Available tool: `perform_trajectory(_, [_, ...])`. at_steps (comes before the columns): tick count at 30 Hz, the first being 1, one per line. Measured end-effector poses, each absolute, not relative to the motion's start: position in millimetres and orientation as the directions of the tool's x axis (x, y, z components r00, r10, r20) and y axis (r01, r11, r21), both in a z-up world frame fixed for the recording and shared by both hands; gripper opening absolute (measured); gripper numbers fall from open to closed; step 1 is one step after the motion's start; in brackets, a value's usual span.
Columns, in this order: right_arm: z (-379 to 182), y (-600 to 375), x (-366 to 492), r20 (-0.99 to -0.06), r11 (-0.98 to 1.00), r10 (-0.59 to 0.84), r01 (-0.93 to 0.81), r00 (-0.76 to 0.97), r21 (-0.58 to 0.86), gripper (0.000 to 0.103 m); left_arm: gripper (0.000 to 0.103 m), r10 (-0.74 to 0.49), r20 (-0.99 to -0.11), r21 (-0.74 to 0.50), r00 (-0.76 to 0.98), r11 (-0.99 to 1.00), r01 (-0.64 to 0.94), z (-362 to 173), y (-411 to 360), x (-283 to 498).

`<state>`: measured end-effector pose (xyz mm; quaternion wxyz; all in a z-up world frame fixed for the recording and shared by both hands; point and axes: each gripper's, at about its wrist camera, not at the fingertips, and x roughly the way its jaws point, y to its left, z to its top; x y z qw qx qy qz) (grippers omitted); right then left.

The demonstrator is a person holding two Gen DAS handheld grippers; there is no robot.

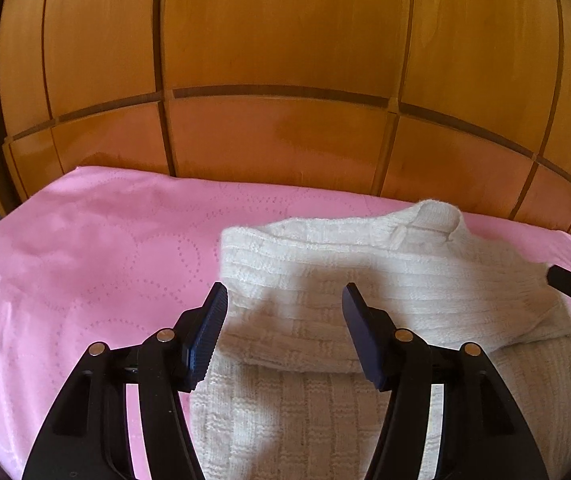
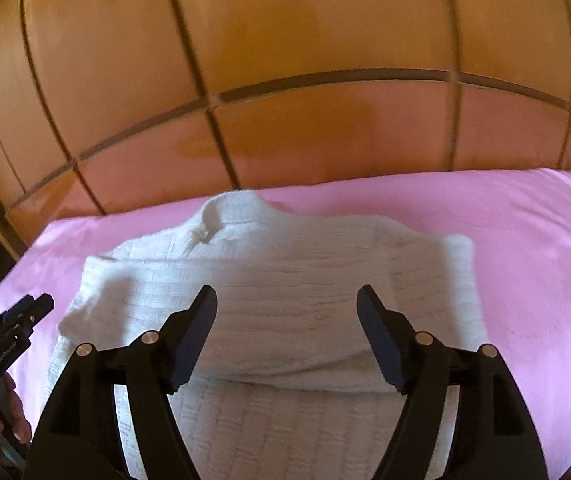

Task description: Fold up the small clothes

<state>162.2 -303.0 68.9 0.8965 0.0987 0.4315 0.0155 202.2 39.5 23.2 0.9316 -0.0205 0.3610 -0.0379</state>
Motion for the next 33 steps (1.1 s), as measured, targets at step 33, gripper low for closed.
perform_trajectory(33, [34, -351, 92, -0.842, 0.979, 0.049, 0.143, 0.537, 0.148, 0.091, 0.066, -0.112, -0.818, -0.138, 0.564, 0.99, -0.003, -44, 98, 131])
